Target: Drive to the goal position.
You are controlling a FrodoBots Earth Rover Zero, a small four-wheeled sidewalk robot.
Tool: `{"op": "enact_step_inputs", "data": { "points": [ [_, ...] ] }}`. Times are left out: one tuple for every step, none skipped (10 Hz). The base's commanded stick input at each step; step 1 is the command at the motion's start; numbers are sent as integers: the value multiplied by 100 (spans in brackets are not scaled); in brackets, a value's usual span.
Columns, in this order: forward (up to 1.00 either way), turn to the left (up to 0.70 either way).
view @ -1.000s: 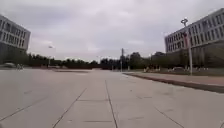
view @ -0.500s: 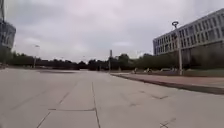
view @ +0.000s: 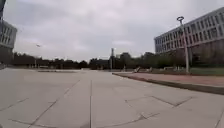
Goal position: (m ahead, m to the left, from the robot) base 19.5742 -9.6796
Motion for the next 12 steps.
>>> {"op": "enact_step_inputs", "data": {
  "points": [
    [100, 0],
    [100, 0],
    [100, 0],
    [100, 0],
    [100, 0],
    [100, 0],
    [100, 0],
    [100, 0],
    [100, 0],
    [100, 0],
    [100, 0],
    [100, 0]
  ]
}}
